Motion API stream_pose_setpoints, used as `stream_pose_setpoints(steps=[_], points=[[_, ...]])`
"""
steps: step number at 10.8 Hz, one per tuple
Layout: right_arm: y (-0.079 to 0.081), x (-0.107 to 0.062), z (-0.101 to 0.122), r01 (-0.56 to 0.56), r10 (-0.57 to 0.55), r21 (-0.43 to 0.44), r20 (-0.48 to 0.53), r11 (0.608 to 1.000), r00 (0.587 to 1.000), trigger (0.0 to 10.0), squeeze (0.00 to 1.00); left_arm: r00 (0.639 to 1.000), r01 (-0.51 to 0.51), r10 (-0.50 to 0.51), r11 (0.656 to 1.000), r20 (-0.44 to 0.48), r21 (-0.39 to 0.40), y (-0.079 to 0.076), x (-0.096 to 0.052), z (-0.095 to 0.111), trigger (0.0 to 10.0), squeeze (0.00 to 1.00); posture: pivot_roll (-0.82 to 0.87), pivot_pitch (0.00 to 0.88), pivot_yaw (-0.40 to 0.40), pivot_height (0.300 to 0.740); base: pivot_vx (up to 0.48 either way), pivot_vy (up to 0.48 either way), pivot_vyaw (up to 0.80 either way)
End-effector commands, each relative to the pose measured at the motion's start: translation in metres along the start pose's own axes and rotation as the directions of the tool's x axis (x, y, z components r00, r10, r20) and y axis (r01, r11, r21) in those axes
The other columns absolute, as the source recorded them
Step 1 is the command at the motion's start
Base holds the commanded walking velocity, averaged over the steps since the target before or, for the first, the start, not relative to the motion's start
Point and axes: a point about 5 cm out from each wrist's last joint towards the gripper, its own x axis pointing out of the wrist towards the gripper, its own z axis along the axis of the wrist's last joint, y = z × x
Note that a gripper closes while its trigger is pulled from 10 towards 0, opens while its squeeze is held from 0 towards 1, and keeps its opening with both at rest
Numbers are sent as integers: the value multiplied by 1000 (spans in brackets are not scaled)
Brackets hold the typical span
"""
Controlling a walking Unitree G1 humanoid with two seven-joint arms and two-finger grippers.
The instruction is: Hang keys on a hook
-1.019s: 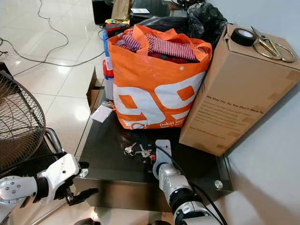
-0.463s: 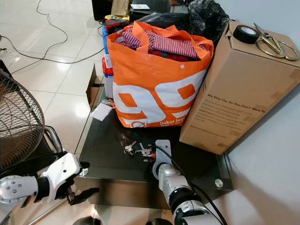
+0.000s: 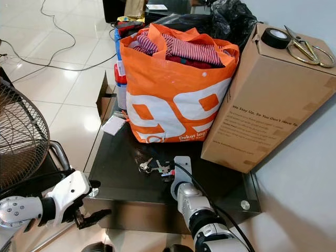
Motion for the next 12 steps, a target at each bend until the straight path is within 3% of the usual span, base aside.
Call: stream_pose_setpoints(steps=[1,6,8,10,12], points=[[-3,0,1,2,-2,0,2,1000,1000,0,0,1000,-9,8,1000,23,12,2,2,5,10000,0,-3,68,-111,740,0,0,0],[-13,0,29,-18,20,-27,75,999,997,0,0,994,-60,57,998,94,30,14,20,20,10000,0,-17,0,-113,740,0,0,0],[-22,-7,49,-69,84,-105,148,992,985,0,0,983,-91,90,996,160,-6,19,28,30,10000,0,-54,0,-74,740,0,0,0],[-38,-18,57,-55,70,-85,197,995,978,0,0,971,-120,120,993,207,-12,25,38,41,10000,0,-64,0,-54,740,0,0,0],[-43,-28,61,-58,77,-93,222,994,972,0,0,958,-167,169,985,231,-28,29,42,47,10000,0,-72,0,-41,740,0,0,0]])
